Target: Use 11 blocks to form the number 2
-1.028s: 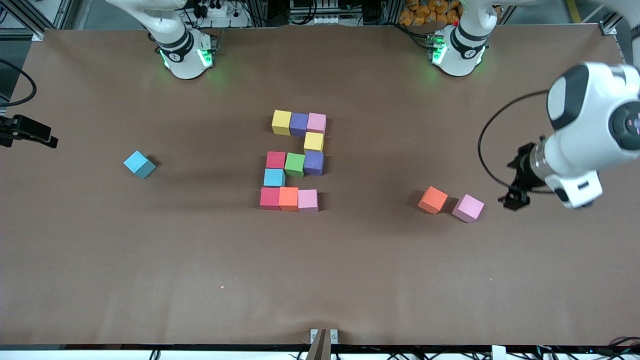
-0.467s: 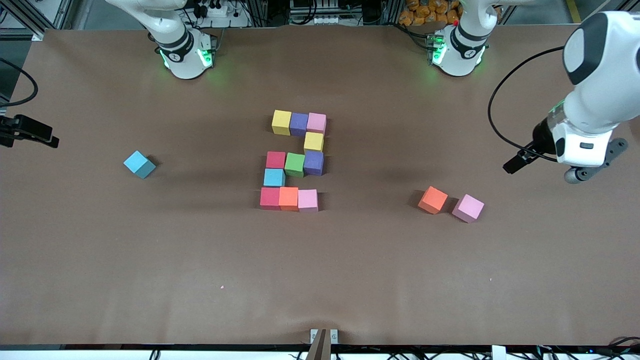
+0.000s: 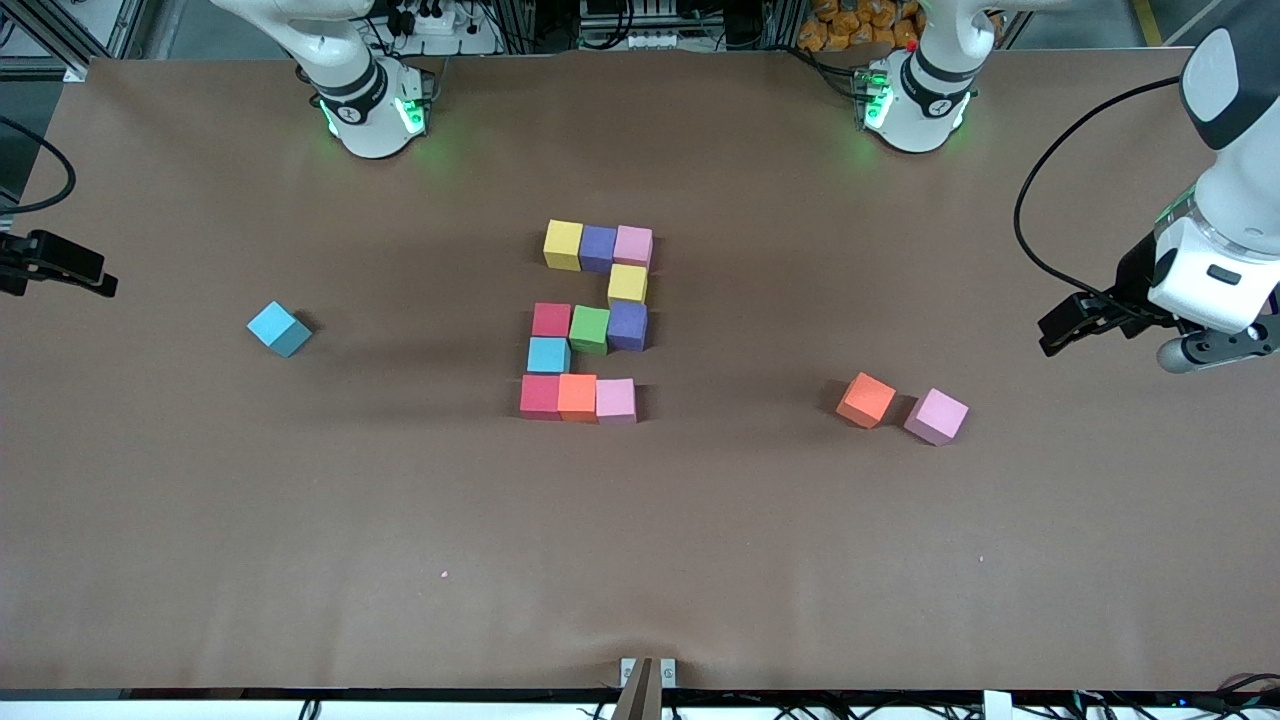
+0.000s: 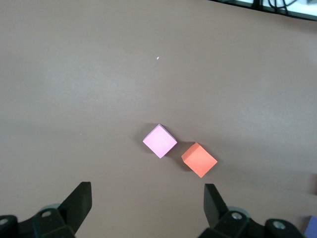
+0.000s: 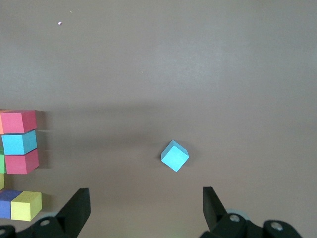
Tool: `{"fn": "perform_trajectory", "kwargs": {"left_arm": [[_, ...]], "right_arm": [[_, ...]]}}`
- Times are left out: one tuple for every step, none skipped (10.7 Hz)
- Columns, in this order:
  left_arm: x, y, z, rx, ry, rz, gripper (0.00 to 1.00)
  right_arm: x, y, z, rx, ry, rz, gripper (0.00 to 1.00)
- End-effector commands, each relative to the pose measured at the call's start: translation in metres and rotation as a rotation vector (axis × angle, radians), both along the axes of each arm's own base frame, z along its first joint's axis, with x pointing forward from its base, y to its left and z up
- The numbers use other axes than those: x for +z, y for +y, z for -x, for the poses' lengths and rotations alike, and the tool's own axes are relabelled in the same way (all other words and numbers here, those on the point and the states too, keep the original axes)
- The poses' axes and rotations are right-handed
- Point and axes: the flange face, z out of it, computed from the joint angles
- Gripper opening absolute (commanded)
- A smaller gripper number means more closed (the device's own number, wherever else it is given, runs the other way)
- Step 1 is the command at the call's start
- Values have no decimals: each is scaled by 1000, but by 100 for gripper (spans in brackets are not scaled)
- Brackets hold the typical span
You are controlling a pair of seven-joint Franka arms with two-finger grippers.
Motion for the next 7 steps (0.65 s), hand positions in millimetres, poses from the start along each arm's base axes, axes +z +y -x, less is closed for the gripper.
{"fn": "perform_trajectory", "kwargs": {"left_arm": [[31,-10,8,-142,47,3,100],[41,-13,13,-180,70,18,100],[49,-14,18,-183,89,43,100],[58,-15,24,-189,115,40,100],[70,-15,28,-191,133,47,100],[75,-14,29,-196,127,44,100],[76,-15,29,-239,123,39,100]], "right_arm": [[4,-1,5,-15,-3,-1,100],[4,-1,5,-15,-3,-2,100],[4,-1,5,-15,-3,-2,100],[5,-2,5,-15,-6,-1,100],[6,-3,5,-17,-10,1,100],[7,-4,6,-20,-12,1,100],[7,-5,6,-20,-9,1,100]]}}
